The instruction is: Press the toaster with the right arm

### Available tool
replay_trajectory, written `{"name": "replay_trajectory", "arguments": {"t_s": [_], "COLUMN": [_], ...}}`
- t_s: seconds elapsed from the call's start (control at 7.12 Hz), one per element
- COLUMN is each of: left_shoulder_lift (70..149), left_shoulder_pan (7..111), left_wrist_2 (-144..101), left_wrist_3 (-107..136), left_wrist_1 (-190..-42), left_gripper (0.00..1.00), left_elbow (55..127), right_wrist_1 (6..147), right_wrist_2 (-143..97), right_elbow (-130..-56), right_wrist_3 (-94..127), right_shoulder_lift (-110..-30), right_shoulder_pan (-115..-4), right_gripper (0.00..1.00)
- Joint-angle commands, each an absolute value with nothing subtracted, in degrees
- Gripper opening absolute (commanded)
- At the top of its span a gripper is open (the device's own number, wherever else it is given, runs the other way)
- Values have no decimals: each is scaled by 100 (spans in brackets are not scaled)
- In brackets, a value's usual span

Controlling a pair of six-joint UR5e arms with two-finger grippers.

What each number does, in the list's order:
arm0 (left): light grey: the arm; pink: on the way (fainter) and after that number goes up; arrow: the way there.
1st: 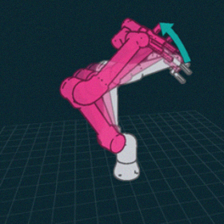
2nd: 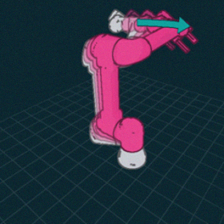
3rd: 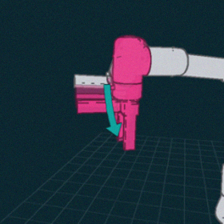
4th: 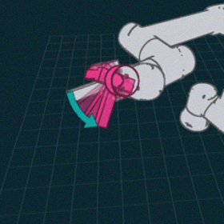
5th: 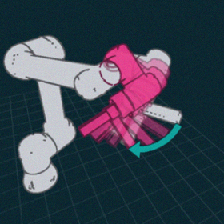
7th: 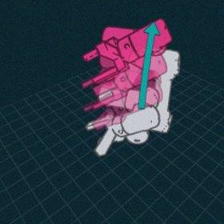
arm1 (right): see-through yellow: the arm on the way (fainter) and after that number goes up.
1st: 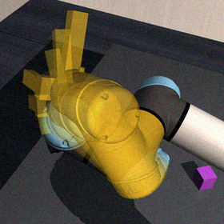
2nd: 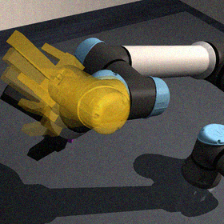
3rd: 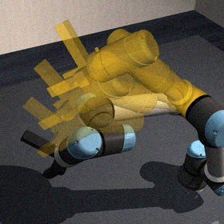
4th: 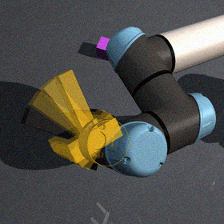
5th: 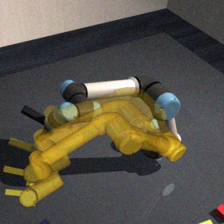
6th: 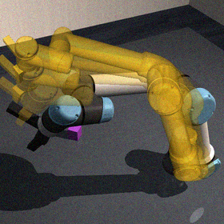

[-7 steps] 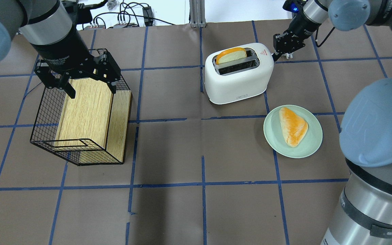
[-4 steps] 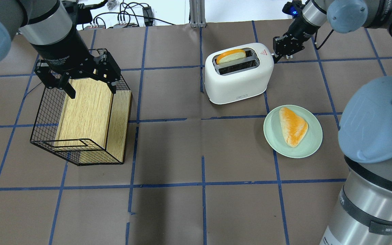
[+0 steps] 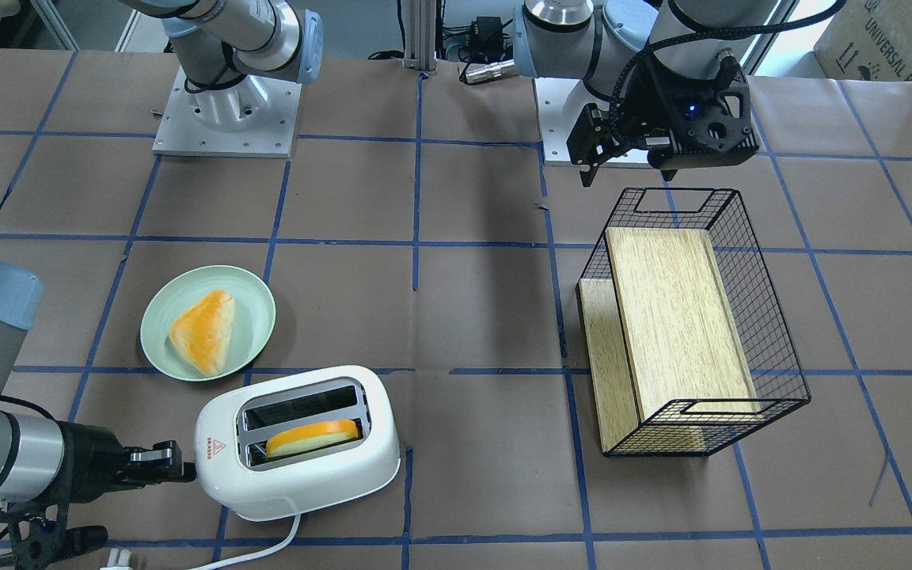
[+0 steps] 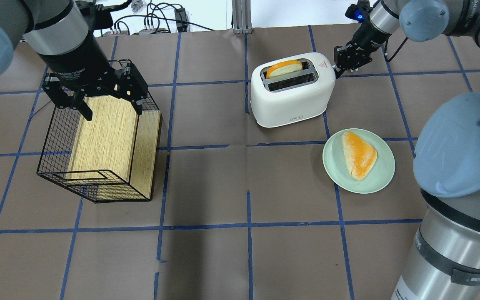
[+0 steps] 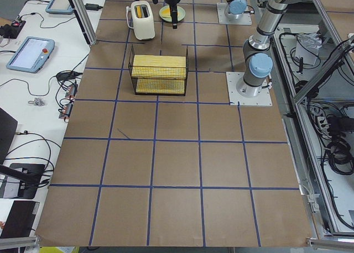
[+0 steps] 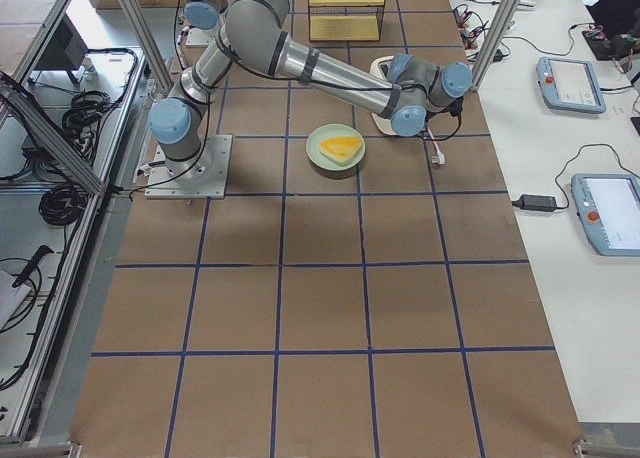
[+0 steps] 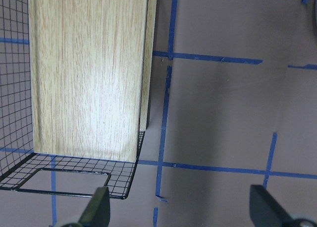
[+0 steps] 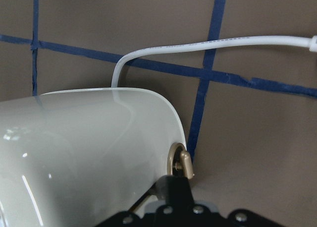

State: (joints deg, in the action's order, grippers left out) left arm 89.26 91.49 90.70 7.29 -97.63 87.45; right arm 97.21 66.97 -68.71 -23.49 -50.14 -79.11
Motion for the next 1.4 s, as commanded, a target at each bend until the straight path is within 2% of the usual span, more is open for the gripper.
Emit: {"name": "replay_trajectory", "arguments": {"t_s": [0.0, 0.28, 0.42, 0.56, 0.7, 0.84, 0.98, 1.26], "left_shoulder_lift": [8930, 8930, 8930, 8921, 8930, 8921, 8930, 8930], "left_shoulder_pan": [9149, 9149, 9149, 9149, 9149, 9149, 9149, 9149], "left_wrist_2": [9070, 9070, 9070, 9070, 9070, 9070, 9070, 9070], "left_wrist_3": [729, 729, 729, 729, 729, 729, 729, 729], "left_wrist_1": [-9765, -9765, -9756, -9765, -9756, -9765, -9765, -9756], "left_gripper": [100, 100, 100, 100, 100, 100, 100, 100], "left_elbow": [8745, 8745, 8745, 8745, 8745, 8745, 8745, 8745], "right_wrist_1": [9721, 9721, 9625, 9276, 8977, 8782, 8171, 8060], "right_wrist_2": [6697, 6715, 6898, 7804, 8414, 8707, 9197, 9307], "right_elbow": [-6864, -6742, -6428, -6059, -5803, -5775, -5896, -5828], "right_wrist_3": [-2347, -2251, -2041, -1865, -1472, -1268, -1274, -1850], "right_shoulder_lift": [-5010, -5079, -5211, -5464, -5754, -6070, -6404, -6687], "right_shoulder_pan": [-7910, -7936, -7971, -8189, -8496, -8717, -8736, -8745], "right_gripper": [2, 3, 8, 31, 84, 100, 100, 100]}}
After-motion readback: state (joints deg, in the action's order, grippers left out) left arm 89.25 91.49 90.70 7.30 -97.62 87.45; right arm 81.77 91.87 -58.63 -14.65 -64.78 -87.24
